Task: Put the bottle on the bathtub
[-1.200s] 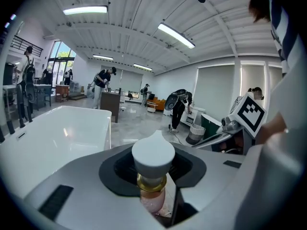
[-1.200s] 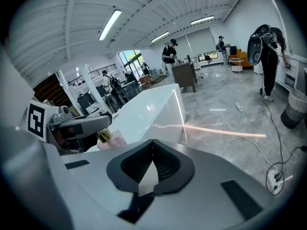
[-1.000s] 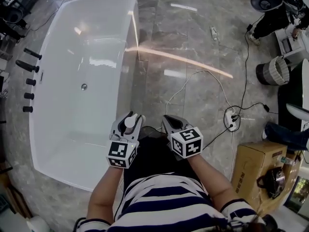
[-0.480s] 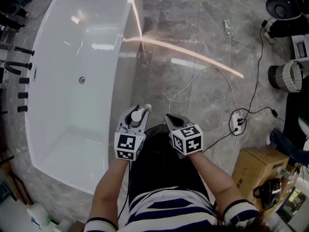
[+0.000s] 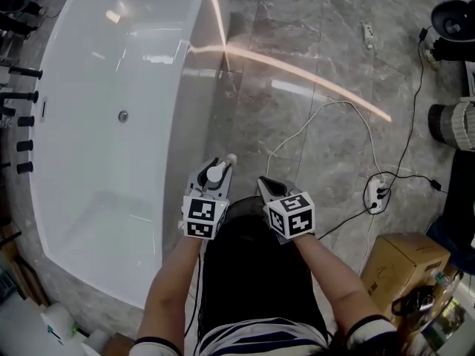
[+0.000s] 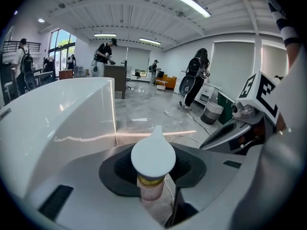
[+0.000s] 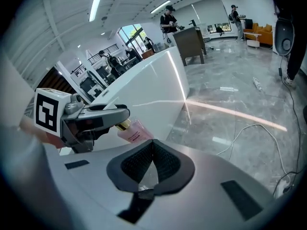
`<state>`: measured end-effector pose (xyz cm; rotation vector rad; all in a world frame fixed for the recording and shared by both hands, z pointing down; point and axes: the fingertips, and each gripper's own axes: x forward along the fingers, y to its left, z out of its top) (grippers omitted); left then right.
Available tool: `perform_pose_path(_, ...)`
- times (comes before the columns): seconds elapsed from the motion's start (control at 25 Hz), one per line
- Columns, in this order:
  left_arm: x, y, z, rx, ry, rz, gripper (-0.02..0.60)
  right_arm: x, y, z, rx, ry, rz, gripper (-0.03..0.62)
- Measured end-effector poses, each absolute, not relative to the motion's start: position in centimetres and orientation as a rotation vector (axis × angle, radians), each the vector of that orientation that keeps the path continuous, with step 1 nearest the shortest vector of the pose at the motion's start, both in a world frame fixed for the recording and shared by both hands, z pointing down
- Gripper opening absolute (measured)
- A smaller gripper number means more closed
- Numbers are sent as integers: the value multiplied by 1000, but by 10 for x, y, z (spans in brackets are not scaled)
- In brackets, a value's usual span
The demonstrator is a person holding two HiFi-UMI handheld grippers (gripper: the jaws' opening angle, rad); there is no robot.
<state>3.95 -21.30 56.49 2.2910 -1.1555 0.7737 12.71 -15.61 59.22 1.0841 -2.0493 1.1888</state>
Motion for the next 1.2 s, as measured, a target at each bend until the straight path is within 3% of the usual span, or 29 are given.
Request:
perform_pose_path(0.64, 15, -222, 726, 2159, -1147, 906, 147, 113, -153, 719, 1057, -1928, 1274, 26)
perform_pose_path(1.2, 5, -230, 813, 2119, -1119, 1050, 147, 106, -164, 786, 1054, -1887, 1279, 26)
